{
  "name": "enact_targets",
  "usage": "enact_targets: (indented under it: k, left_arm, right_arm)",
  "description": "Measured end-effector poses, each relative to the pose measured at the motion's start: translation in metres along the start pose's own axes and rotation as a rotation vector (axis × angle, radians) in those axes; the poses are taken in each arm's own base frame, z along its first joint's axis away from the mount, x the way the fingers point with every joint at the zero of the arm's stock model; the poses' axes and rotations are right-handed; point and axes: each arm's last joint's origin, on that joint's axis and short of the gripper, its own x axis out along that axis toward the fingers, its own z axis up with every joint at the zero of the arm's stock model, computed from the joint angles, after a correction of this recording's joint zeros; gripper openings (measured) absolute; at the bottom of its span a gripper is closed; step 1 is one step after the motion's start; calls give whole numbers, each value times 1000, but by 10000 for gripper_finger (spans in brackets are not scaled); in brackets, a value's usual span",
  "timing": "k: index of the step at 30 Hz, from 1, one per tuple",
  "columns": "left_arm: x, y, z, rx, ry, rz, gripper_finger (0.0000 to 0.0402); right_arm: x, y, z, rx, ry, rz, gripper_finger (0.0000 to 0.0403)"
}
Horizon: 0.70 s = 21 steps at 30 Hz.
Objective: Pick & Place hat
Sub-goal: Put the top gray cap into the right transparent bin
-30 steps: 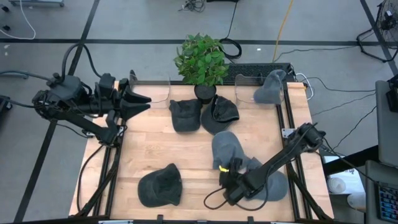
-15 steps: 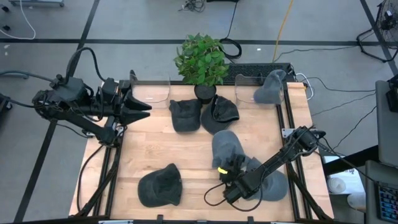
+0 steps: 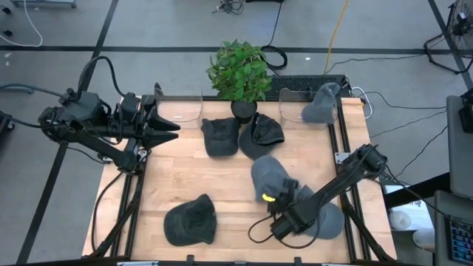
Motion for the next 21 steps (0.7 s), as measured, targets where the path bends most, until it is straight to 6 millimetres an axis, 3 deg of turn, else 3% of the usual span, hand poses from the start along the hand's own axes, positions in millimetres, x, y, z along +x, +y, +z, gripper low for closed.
enact_targets:
  k: [7,14,21]
  left_arm:
    - [0,0,0,-8,-1,0,127]
    - [3,1,0,-22,-9,38,127]
    - [25,8,-1,-148,-35,119,127]
  right_arm:
    - [-71,-70,7,41,-91,-132,1]
    - [-107,-122,11,27,-155,-176,0]
    - [-142,-155,26,-124,-270,-204,0]
